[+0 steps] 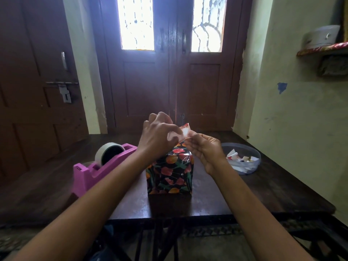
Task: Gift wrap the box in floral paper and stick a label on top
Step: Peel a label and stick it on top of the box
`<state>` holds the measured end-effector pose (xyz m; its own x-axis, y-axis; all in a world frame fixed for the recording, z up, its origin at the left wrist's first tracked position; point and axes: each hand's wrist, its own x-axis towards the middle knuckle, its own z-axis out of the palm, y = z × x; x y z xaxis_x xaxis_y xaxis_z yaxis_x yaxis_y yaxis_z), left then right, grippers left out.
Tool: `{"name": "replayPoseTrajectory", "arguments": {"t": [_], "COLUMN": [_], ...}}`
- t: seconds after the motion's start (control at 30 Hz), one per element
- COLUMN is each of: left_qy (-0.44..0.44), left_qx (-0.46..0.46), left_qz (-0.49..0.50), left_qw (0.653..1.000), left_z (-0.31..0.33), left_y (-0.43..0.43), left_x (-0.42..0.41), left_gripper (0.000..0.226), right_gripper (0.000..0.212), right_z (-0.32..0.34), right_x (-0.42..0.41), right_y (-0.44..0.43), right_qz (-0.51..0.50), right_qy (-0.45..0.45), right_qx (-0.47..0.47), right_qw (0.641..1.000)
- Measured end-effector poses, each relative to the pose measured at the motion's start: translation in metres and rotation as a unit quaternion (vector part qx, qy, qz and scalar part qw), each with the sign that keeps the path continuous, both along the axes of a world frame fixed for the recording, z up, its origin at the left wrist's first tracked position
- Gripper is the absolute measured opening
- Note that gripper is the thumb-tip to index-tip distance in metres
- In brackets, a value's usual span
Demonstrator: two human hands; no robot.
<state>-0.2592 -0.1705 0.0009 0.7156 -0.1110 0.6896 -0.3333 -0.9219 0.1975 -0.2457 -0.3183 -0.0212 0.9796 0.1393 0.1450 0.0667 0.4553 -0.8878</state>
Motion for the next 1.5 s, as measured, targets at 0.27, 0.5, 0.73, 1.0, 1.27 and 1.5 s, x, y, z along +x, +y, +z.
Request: {"name": "replayPoseTrajectory", "arguments": {"t": [0.27,0.5,0.73,1.0,1.27,1.5], "left_qy": [-0.029,0.077,0.061,0.044,0.07,0.124], "left_qx": [-0.084,-0.264,-0.289,-0.279,-0.302,-0.414], "left_qz": [-0.078,-0.235,-0.208,-0.209,-0.225,-0.25], "left_qw": [0.993,0.932,0.932,0.936,0.924,0.867], "left_z": [-0.008,-0.01,-0.017,-0.022,-0.023,-0.02], "left_y": [-0.011,-0.009,-0.01,-0.014,-0.018,-0.022], "left_x": [0.001,-0.006,-0.005,-0.007,-0.015,-0.026], "left_gripper": [0.012,0.011,0.015,0.019,0.015,0.013], "right_gripper": [0.009,0.012,0.012,0.012,0.016,0.017], "right_z": [-0.004,-0.005,-0.01,-0.016,-0.022,-0.025], "right_x": [-0.002,-0.003,-0.004,-0.005,-0.004,-0.003], "right_y": [-0.006,-0.009,-0.006,-0.009,-0.011,-0.007], "right_qz": [0.04,0.074,0.089,0.069,-0.013,-0.036], "right_qy": [-0.001,-0.008,-0.023,-0.074,-0.127,-0.132], "right_qx": [0.048,0.07,0.096,0.062,-0.003,-0.015], "right_qw": [0.998,0.995,0.991,0.993,0.992,0.99]}}
